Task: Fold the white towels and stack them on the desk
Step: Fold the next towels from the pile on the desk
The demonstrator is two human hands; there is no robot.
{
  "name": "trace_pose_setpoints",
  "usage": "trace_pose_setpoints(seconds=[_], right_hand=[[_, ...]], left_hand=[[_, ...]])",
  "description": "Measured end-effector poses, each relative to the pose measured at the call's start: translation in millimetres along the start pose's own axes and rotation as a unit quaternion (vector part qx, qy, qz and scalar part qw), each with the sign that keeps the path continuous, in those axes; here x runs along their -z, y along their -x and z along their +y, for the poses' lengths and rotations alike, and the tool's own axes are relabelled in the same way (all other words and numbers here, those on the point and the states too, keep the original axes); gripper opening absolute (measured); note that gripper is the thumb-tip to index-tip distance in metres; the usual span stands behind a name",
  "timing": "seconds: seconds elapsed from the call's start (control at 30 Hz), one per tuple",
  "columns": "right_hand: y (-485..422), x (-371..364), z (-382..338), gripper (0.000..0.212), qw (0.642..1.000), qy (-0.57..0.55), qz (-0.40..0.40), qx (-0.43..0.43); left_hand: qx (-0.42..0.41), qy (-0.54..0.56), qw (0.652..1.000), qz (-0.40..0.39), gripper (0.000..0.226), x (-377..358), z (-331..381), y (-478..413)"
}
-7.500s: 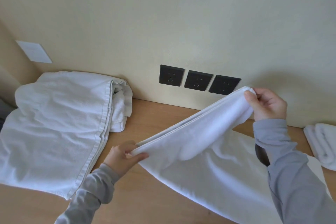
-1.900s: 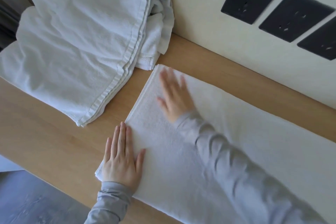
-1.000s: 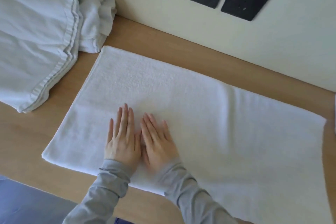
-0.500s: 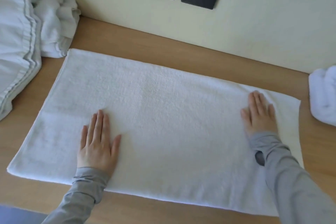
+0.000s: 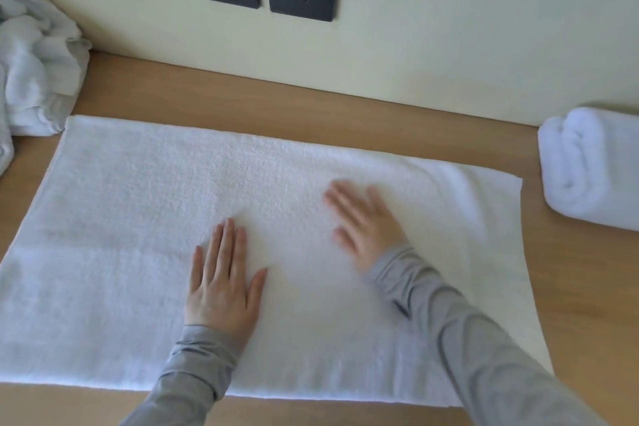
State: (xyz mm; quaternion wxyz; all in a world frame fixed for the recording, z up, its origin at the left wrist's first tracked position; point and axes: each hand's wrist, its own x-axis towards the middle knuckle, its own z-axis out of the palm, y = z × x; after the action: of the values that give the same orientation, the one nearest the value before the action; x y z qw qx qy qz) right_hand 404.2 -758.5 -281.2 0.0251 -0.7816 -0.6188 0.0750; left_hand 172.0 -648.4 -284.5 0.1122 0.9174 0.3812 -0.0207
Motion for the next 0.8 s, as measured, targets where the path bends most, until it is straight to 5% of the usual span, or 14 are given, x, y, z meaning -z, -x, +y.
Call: trace_pose_setpoints(seconds=[0.17,0.3,0.37,0.47,0.6,0.7,0.8], right_hand=[[27,13,124,0.065,0.965,0.004,-0.014,-0.263],[24,18,126,0.06,0.931,0.013,-0.002,-0.364],[10,23,77,0.06,0.929,-0.034,0.063,-0.364],[1,16,-43,0.059,0.969,-0.074,0.105,-0.212],[41,-14,-148,0.056,0.997,-0.055,-0.004,-0.045],[87,-17,-106,0.057,0.995,-0.035,-0.025,-0.09],[142,-9,-35,0.061,0.97,-0.003,-0.031,-0.24]], left_hand=[[0.005,-0.005,1.0,0.01,0.071,-2,2,-3],[0.008,-0.003,1.0,0.015,0.07,-1,2,-1],[0.008,-0.002,1.0,0.016,0.07,-2,2,-1],[0.01,-0.002,1.0,0.018,0.07,-2,1,-1],[0.001,-0.003,1.0,0.018,0.072,-3,0,0],[0.003,0.008,1.0,0.024,0.07,-5,-1,-1],[0.006,0.006,1.0,0.021,0.071,-5,-1,-1]])
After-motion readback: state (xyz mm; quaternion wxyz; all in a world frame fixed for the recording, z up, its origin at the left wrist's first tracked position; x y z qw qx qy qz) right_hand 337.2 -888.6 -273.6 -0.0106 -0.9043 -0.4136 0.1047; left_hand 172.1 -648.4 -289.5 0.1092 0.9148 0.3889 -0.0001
